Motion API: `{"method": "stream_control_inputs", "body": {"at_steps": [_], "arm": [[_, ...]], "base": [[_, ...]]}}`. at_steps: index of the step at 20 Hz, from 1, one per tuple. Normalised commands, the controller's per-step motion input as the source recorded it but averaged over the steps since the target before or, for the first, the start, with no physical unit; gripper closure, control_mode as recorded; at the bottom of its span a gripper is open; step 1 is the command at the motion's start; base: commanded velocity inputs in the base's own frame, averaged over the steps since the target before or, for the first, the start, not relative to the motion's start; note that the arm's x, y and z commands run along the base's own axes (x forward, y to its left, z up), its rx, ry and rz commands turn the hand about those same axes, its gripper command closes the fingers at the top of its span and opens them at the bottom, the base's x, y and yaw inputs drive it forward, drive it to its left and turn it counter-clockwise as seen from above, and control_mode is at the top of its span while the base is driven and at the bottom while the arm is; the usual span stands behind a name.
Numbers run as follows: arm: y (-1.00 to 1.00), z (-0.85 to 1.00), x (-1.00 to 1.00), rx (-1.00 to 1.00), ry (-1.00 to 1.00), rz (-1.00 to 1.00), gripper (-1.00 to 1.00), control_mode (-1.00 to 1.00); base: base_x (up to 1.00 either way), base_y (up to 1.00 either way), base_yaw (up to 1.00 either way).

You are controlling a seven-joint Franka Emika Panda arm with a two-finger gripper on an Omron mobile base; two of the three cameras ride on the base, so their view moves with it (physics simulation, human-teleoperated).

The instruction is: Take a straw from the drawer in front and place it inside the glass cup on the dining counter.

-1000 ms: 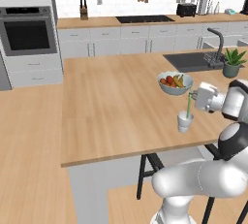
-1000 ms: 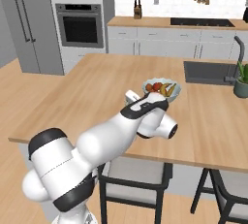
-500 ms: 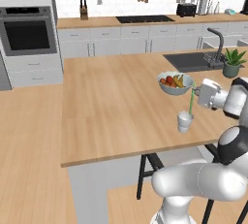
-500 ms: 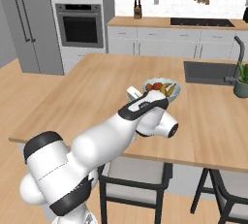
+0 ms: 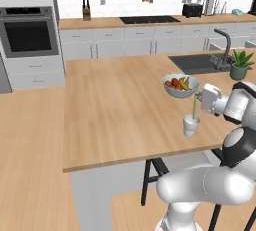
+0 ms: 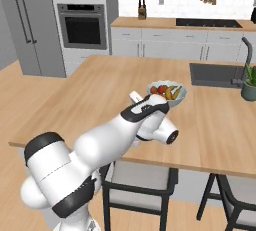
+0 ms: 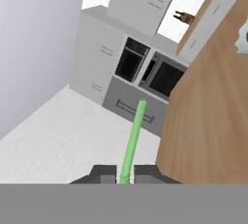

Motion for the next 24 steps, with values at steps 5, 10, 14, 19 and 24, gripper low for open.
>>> {"method": "stream_control_inputs", "body": {"at_steps": [5,10,14,19,24], "arm": [[0.0,-0.21,0.16,0.0,0.0,-0.04,1.0,-1.0],[-0.05,-0.23,0.02,0.0,0.0,-0.04,1.0,-1.0],[0.0,-0.14,0.07,0.0,0.0,-0.03,1.0,-1.0],[0.0,-0.11,0.1,0.0,0.0,-0.02,1.0,-1.0],[0.0,-0.17,0.03,0.0,0.0,-0.03,1.0,-1.0]], "base": [[0.0,0.0,0.0],[0.0,0.0,0.0],[0.0,0.0,0.0],[0.0,0.0,0.0],[0.0,0.0,0.0]]}}
